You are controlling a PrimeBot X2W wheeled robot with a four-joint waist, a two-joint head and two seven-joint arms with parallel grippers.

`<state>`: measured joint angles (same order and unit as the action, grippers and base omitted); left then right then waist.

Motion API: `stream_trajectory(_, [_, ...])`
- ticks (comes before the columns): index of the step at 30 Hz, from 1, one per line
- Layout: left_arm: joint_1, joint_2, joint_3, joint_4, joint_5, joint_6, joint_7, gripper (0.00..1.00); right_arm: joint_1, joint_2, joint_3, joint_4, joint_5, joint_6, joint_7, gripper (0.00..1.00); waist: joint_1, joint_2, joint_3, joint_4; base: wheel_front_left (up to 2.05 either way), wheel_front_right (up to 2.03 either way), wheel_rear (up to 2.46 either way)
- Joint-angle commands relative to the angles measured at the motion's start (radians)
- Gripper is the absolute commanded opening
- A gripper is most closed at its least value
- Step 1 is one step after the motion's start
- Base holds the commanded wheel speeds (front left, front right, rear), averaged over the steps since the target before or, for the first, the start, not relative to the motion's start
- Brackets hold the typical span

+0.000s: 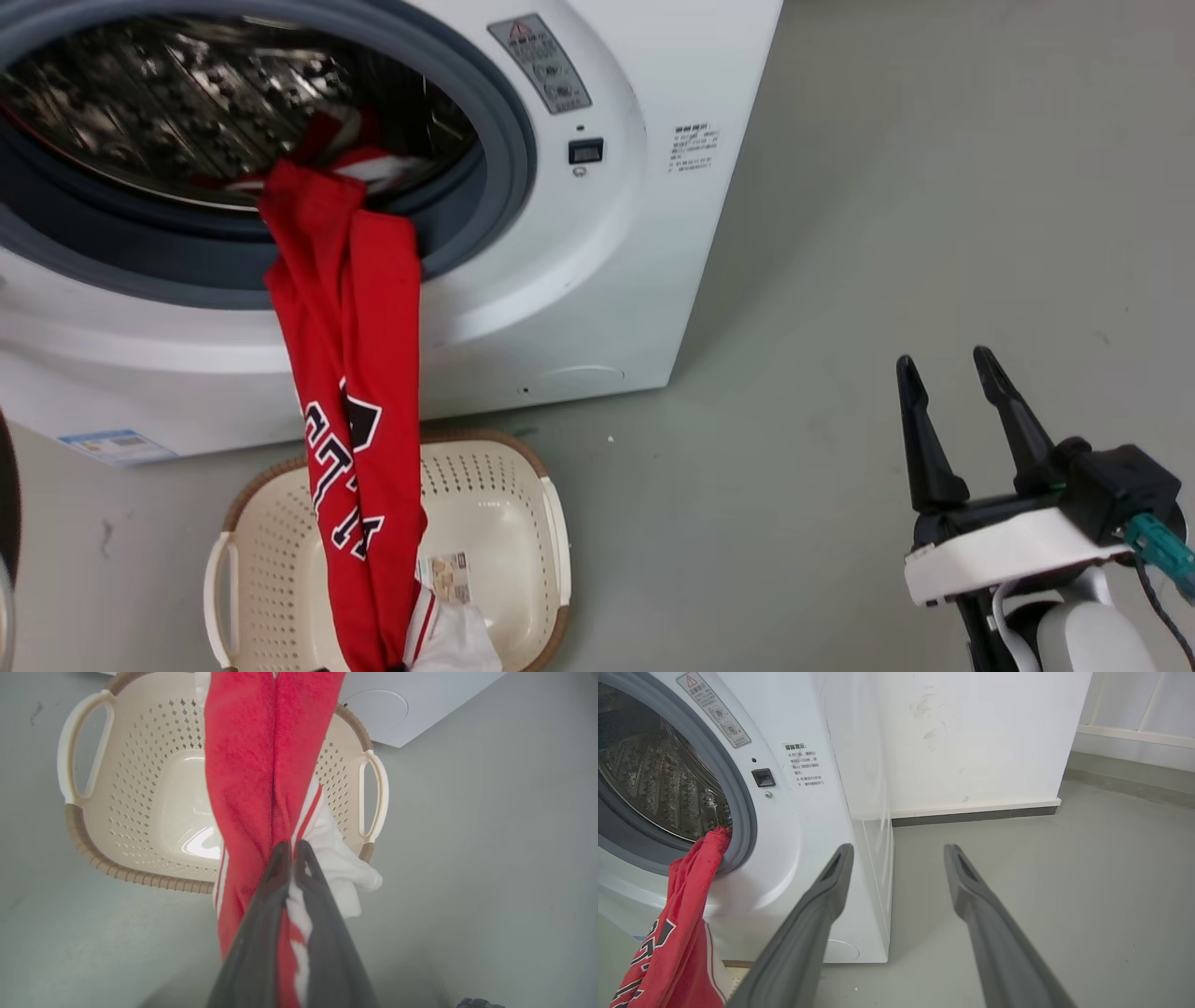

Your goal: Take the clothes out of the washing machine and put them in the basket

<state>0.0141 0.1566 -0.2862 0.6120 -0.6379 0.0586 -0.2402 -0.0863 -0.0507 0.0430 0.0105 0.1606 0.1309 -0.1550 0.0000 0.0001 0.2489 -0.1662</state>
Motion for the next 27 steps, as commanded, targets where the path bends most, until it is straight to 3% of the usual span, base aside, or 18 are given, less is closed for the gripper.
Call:
stream_trajectory(1, [-0.045,0.003,0.009,0.047,-0.012,-0.016,-0.004,0.00,-0.028,0.001,0.005,-0.006,0.009,0.000,-0.006,1.00,0.0000,-0.0001,0.062,-0.011,0.00,0.00,0.00])
stream_trajectory(11, [-0.378,0.020,0.023,0.357,0.001,-0.110,-0.019,0.00,-0.124,0.001,0.001,-0.041,-0.007,0.000,-0.025,1.00,0.0000,-0.0001,0.270,-0.019,0.00,0.00,0.00])
stream_trajectory(21, [-0.640,0.043,0.043,0.545,-0.003,-0.146,-0.025,0.00,-0.169,0.001,0.004,-0.038,0.007,0.000,-0.053,1.00,0.0000,-0.0001,0.371,-0.036,0.00,0.00,0.00])
stream_trajectory(22, [-0.658,0.045,0.046,0.559,-0.007,-0.148,-0.026,0.13,-0.169,0.001,0.005,-0.036,0.009,0.000,-0.056,1.00,0.0000,-0.0001,0.378,-0.038,0.00,0.00,0.00])
stream_trajectory(23, [-0.675,0.046,0.050,0.570,-0.011,-0.153,-0.026,0.35,-0.170,0.001,0.005,-0.034,0.010,0.000,-0.056,1.00,0.0000,-0.0001,0.385,-0.040,0.00,0.00,0.00])
stream_trajectory(24, [-0.691,0.046,0.053,0.580,-0.015,-0.155,-0.026,0.49,-0.173,0.001,0.005,-0.033,0.009,0.000,-0.058,1.00,0.0000,-0.0001,0.390,-0.041,0.00,0.00,0.00])
stream_trajectory(25, [-0.703,0.046,0.056,0.590,-0.019,-0.160,-0.026,0.48,-0.176,0.001,0.003,-0.032,0.010,0.000,-0.063,1.00,0.0000,-0.0001,0.393,-0.042,0.00,0.00,0.00])
stream_trajectory(26, [-0.714,0.049,0.059,0.599,-0.027,-0.164,-0.026,0.64,-0.178,0.001,0.004,-0.030,0.012,0.000,-0.066,1.00,0.0000,-0.0001,0.396,-0.044,0.00,0.00,0.00])
stream_trajectory(27, [-0.723,0.053,0.062,0.604,-0.029,-0.166,-0.026,0.95,-0.180,0.001,0.004,-0.027,0.012,0.000,-0.068,1.00,0.0000,-0.0001,0.397,-0.046,0.00,0.00,0.00])
